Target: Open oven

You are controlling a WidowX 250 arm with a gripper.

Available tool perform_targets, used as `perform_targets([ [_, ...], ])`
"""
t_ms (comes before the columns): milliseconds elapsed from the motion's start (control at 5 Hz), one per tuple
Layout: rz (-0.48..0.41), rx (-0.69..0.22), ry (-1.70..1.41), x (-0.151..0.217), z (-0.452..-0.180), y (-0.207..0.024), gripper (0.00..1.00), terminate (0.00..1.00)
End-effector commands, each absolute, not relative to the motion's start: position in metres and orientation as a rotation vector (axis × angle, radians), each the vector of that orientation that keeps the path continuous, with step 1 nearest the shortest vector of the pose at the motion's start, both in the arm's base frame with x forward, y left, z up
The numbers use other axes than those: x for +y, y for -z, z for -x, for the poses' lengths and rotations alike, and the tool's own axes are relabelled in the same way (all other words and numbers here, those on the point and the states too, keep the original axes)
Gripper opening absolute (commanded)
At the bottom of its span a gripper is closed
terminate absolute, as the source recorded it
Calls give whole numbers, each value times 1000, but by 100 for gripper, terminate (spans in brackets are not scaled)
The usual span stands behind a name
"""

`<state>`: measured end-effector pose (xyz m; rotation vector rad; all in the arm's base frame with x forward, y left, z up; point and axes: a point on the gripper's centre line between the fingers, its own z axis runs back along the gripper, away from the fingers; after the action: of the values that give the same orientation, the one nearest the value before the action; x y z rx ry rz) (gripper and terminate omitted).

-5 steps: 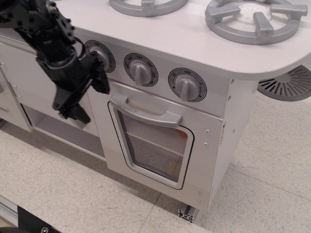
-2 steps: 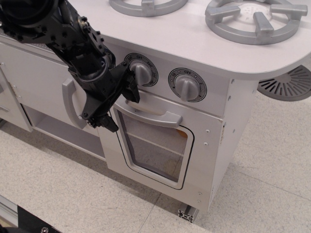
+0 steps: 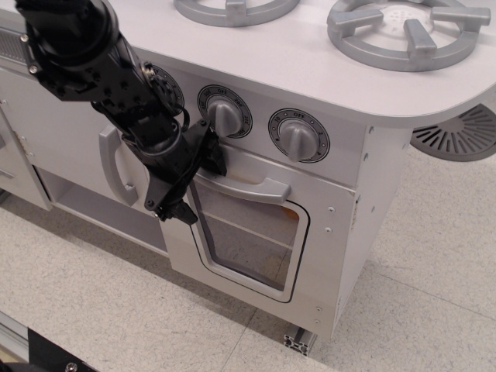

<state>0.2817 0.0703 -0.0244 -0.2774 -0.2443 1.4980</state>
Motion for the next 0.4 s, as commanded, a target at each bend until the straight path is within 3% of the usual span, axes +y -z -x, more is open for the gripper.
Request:
perform_targets([
  [0, 244, -185, -1468, 81, -264, 3, 100, 0],
  [200, 239, -199, -1502, 91, -235, -16, 100, 0],
])
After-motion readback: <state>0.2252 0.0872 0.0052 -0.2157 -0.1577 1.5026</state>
